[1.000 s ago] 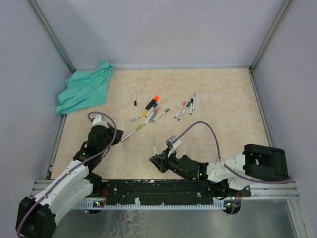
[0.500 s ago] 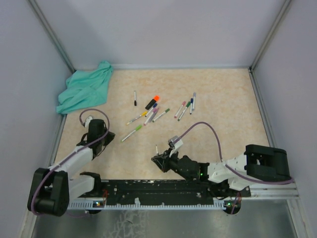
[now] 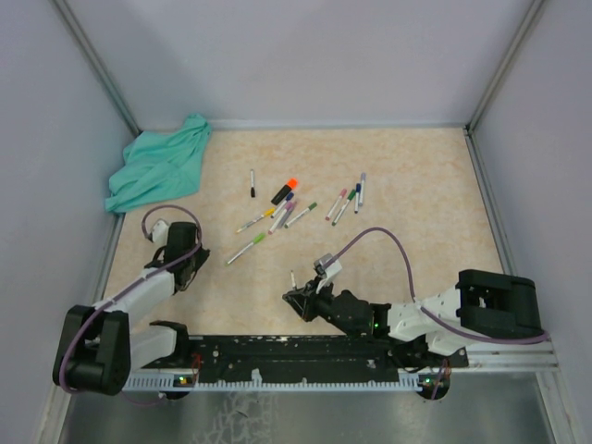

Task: Open the pen caps
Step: Place the pen cap at the center of the board, then place the pen at the center of the board.

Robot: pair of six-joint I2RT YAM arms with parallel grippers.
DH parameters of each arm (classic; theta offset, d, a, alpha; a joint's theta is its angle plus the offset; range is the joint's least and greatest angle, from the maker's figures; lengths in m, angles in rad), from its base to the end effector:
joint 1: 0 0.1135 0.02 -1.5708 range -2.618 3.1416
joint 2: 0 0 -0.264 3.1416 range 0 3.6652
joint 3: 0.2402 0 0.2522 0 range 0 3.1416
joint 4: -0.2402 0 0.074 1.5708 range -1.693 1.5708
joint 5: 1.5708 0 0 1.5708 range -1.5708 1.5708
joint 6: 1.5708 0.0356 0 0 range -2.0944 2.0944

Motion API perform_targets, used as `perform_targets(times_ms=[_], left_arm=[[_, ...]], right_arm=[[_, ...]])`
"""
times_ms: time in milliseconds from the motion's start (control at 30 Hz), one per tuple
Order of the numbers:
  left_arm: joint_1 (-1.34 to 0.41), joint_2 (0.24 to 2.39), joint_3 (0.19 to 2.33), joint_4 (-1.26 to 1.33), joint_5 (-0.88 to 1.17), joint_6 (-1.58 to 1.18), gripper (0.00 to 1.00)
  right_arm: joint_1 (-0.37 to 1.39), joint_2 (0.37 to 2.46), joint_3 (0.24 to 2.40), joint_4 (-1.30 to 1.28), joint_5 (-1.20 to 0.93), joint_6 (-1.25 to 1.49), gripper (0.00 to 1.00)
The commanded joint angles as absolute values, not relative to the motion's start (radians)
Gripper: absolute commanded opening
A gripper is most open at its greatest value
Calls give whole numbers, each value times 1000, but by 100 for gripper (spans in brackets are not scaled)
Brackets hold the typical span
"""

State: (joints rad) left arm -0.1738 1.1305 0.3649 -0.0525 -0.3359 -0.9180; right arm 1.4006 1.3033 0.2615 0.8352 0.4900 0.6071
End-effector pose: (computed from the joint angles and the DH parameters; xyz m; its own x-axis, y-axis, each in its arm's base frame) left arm 0.1983 -0.0229 0.1473 -0.3900 -0.6930 -0.6063 -0.6067 0.6888 -0.3969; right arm 0.0553 0.2227 0.1653 -0.4801 0.1782 -0.8589 -0.6303 0.6109 0.4791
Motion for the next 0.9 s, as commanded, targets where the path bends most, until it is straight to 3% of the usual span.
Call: perform_targets(times_ms=[0, 367, 733, 867], left_arm=[[-169, 1155, 397, -88, -378, -948, 28], [-169, 1100, 422, -163, -363, -953, 47], [-169, 734, 560, -285, -184, -784, 53], [-169, 653, 692, -295, -144, -581, 71]], right_arm=[[1411, 1307, 285, 878, 535, 615, 0], [1411, 1316, 295, 869, 523, 611, 0], [1411, 1439, 487, 714, 411, 507, 4], [1410, 1538, 634, 618, 358, 493, 5]])
